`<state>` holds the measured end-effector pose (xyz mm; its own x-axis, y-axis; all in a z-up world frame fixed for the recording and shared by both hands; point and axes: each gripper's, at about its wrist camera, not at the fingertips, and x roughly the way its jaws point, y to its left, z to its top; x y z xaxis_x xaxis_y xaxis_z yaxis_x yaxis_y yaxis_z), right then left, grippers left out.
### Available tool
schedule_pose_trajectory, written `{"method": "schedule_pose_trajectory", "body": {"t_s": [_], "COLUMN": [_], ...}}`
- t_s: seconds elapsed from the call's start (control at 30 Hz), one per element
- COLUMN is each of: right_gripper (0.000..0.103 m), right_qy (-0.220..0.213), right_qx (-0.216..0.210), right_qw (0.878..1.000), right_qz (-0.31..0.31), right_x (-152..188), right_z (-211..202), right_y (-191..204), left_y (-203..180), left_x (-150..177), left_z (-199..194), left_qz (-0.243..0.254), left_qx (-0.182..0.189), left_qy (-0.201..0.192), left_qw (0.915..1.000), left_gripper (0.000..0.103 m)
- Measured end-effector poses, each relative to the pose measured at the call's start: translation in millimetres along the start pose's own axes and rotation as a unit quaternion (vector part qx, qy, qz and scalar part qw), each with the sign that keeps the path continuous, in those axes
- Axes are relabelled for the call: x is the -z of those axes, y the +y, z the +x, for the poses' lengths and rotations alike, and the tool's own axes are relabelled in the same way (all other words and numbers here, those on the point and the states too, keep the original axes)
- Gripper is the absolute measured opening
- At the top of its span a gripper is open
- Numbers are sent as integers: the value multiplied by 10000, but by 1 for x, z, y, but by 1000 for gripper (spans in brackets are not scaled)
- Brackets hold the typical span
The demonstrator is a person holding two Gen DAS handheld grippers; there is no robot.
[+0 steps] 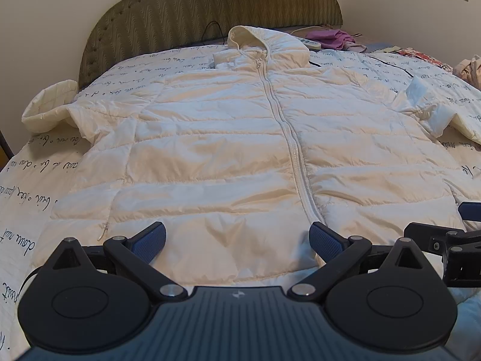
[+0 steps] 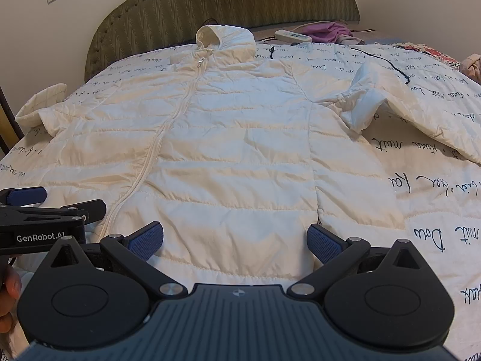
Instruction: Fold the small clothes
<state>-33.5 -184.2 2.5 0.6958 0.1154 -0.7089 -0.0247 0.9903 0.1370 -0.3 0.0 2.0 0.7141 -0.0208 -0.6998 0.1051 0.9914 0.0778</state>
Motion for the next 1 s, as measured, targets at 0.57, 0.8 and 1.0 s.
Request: {"method": "schedule_pose_trajectory", "body": {"t_s": [0.57,0.8,1.0], "right_gripper": [103,103,103], "right_qy": [-55,-103,-164], "right_qx": [-42,-62,47], "right_qw": [9998,9997,9994], "right_qz": [197,214,296], "right_x": [0,-3,-7], "right_z": [-5,-8,-13], "right_y": [-11,-16,-29], "left_y": [-5,-16,-25], "left_x": [1,-6,-11], "left_z": [0,0,1], "left_qz": [-14,103,96], "left_qx": [111,138,314], "left_qy": [-97,-124,-129], "left_qw": [9999,9998,9994], "left_gripper": [102,102,102]}}
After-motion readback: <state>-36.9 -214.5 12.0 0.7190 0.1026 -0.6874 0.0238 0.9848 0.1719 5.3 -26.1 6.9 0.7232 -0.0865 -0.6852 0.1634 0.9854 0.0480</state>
